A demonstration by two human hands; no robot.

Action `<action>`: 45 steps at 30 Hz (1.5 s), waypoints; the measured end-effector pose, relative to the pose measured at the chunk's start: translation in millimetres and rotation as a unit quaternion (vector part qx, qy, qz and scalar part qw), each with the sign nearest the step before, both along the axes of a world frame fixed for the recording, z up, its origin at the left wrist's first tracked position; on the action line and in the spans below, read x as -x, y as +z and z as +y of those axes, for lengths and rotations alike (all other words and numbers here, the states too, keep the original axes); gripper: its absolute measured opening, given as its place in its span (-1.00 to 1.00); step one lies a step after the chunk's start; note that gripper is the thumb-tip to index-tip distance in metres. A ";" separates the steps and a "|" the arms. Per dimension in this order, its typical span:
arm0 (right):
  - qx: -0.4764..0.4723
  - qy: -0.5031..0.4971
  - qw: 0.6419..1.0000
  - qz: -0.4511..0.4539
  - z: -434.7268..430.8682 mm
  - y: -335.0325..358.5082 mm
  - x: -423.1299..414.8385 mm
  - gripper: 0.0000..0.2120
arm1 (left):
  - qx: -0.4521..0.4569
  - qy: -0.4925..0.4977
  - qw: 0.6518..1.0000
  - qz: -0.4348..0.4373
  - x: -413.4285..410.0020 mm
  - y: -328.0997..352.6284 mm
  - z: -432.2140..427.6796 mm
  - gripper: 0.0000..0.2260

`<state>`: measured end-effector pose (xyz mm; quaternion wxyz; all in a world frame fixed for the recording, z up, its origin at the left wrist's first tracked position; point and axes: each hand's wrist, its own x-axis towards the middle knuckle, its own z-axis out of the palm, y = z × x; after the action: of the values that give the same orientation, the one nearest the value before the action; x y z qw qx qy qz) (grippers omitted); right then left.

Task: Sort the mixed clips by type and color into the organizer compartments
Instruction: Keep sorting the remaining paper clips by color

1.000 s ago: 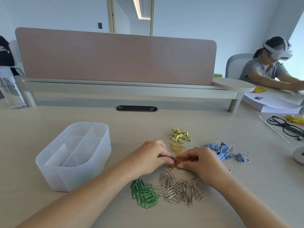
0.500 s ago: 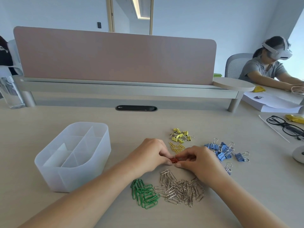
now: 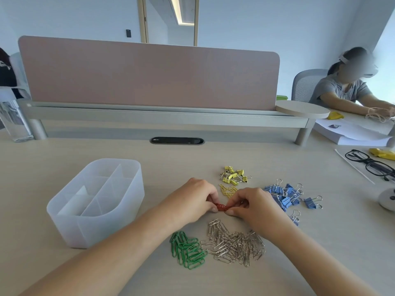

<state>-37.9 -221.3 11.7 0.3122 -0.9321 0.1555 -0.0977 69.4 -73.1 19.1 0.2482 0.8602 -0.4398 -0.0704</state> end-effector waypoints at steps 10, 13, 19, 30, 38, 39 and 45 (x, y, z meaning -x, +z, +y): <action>0.098 0.032 0.993 0.059 9.0 6.4 -0.2 -0.96 | -0.093 -0.040 0.990 -0.101 10.4 1.2 1.0 -0.89; 0.108 0.038 0.991 0.074 6.9 7.4 1.0 -0.99 | -0.092 -0.026 0.990 -0.104 9.2 -1.3 7.0 -0.91; 0.137 0.043 0.984 0.108 12.7 15.0 1.7 -0.92 | -0.066 -0.017 0.992 -0.108 15.6 -1.3 13.1 -0.90; 0.143 0.023 0.985 0.089 14.0 19.5 1.8 -0.78 | -0.041 0.002 0.996 -0.075 24.7 3.3 18.4 -0.89; 0.062 0.022 0.998 0.008 21.4 50.8 -3.8 -0.84 | 0.018 0.035 0.999 -0.028 21.7 39.2 36.0 -0.89; 0.054 0.028 0.998 -0.001 25.4 56.4 -4.7 -0.86 | 0.023 0.038 0.999 -0.029 21.3 46.5 39.6 -0.89; -0.011 0.086 0.994 -0.070 69.6 96.3 -24.8 -0.88 | 0.028 0.105 0.993 -0.041 4.6 94.3 104.0 -0.92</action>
<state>-13.1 -151.7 107.9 0.3399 -0.9293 0.0537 -0.1341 64.8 30.9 113.4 0.2597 0.8966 -0.3586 0.0037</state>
